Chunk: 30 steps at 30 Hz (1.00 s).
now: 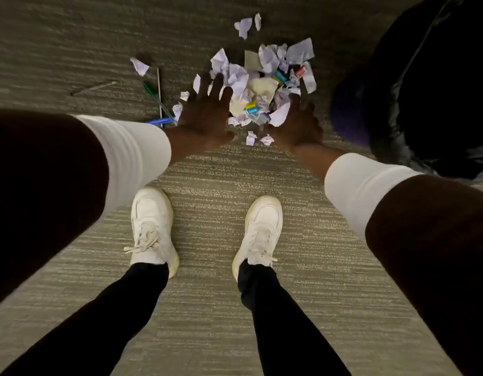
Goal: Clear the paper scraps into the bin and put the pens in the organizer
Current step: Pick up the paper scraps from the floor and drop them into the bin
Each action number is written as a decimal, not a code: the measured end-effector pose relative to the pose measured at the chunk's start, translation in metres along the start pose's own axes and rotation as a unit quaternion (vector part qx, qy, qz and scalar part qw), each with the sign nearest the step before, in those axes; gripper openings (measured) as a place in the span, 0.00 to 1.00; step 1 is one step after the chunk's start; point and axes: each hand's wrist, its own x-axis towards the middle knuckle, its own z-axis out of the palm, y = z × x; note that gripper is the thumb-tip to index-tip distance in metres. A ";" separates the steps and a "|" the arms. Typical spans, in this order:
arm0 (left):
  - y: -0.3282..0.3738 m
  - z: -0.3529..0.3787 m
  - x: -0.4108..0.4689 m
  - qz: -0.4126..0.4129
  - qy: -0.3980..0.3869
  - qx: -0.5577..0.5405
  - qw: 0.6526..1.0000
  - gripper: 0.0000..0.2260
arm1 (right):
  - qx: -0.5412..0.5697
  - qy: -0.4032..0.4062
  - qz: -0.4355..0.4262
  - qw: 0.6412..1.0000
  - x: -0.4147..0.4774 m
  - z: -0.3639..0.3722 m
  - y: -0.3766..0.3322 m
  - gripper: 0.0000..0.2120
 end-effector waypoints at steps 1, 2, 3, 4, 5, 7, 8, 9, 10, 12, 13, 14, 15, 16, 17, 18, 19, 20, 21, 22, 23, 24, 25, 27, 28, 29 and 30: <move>-0.003 0.009 0.008 -0.005 -0.010 0.007 1.000 0.51 | 0.009 -0.001 0.000 1.000 0.006 0.005 0.002 0.50; -0.004 0.012 0.011 -0.017 -0.020 -0.006 1.000 0.56 | 0.016 0.002 -0.001 1.000 0.010 0.008 0.004 0.51; -0.007 0.020 0.017 -0.027 -0.028 -0.015 0.999 0.60 | 0.026 0.002 -0.005 1.000 0.016 0.015 0.007 0.52; -0.008 0.026 0.022 -0.033 -0.028 -0.023 0.999 0.63 | 0.034 0.001 -0.016 0.999 0.022 0.022 0.009 0.52; -0.010 0.033 0.028 -0.028 -0.026 -0.028 0.999 0.65 | 0.039 0.009 -0.034 0.999 0.027 0.029 0.008 0.53; -0.013 0.046 0.036 -0.013 -0.022 -0.039 0.999 0.67 | 0.031 0.017 -0.062 0.997 0.035 0.041 0.005 0.55; -0.014 0.050 0.041 -0.002 -0.020 -0.042 0.999 0.66 | 0.026 0.021 -0.073 0.997 0.039 0.047 0.002 0.56; -0.014 0.055 0.044 0.005 -0.021 -0.044 0.999 0.65 | 0.019 0.024 -0.075 0.997 0.043 0.052 -0.001 0.55; -0.013 0.061 0.047 0.009 -0.022 -0.046 0.999 0.62 | 0.011 0.027 -0.081 0.996 0.046 0.056 -0.005 0.55; -0.012 0.070 0.052 0.012 -0.008 -0.040 0.999 0.51 | -0.016 0.042 -0.099 0.994 0.047 0.059 -0.014 0.53; -0.012 0.072 0.053 0.010 0.009 -0.037 0.999 0.44 | -0.035 0.046 -0.110 0.992 0.048 0.061 -0.018 0.50; -0.013 0.073 0.054 0.006 0.028 -0.036 0.999 0.37 | -0.057 0.046 -0.123 0.990 0.047 0.063 -0.021 0.46; -0.014 0.072 0.055 0.004 0.044 -0.036 0.998 0.32 | -0.075 0.047 -0.134 0.987 0.047 0.064 -0.023 0.42; -0.015 0.071 0.054 0.011 0.063 -0.038 0.997 0.30 | -0.083 0.057 -0.144 0.984 0.048 0.066 -0.025 0.37; -0.016 0.070 0.054 0.024 0.075 -0.034 0.996 0.30 | -0.083 0.072 -0.146 0.983 0.048 0.067 -0.026 0.31; -0.019 0.068 0.054 0.037 0.084 -0.030 0.995 0.30 | -0.066 0.089 -0.141 0.984 0.049 0.068 -0.028 0.26; -0.022 0.068 0.055 0.044 0.092 -0.033 0.994 0.31 | -0.046 0.103 -0.130 0.985 0.051 0.068 -0.028 0.22; -0.025 0.067 0.055 0.041 0.098 -0.044 0.993 0.30 | -0.022 0.110 -0.121 0.986 0.051 0.067 -0.028 0.19; -0.027 0.065 0.055 0.035 0.106 -0.058 0.992 0.27 | 0.000 0.116 -0.113 0.987 0.052 0.065 -0.027 0.16; -0.028 0.063 0.054 0.028 0.113 -0.070 0.991 0.24 | 0.018 0.126 -0.109 0.986 0.052 0.063 -0.026 0.13; -0.027 0.058 0.052 0.021 0.119 -0.080 0.990 0.20 | 0.028 0.139 -0.106 0.984 0.051 0.061 -0.026 0.10; -0.027 0.053 0.050 0.016 0.121 -0.089 0.989 0.17 | 0.033 0.151 -0.105 0.982 0.049 0.059 -0.026 0.07; -0.024 0.047 0.047 0.011 0.119 -0.101 0.988 0.15 | 0.032 0.157 -0.102 0.982 0.046 0.055 -0.026 0.06; -0.021 0.035 0.038 0.001 0.115 -0.115 0.987 0.12 | 0.031 0.159 -0.094 0.982 0.038 0.049 -0.026 0.04; -0.020 0.031 0.034 -0.003 0.116 -0.118 0.986 0.12 | 0.034 0.166 -0.094 0.981 0.034 0.046 -0.026 0.04; -0.020 0.030 0.031 -0.006 0.116 -0.123 0.986 0.12 | 0.043 0.178 -0.093 0.979 0.030 0.043 -0.025 0.04; -0.018 0.025 0.026 -0.007 0.118 -0.130 0.984 0.12 | 0.060 0.192 -0.092 0.975 0.026 0.037 -0.024 0.04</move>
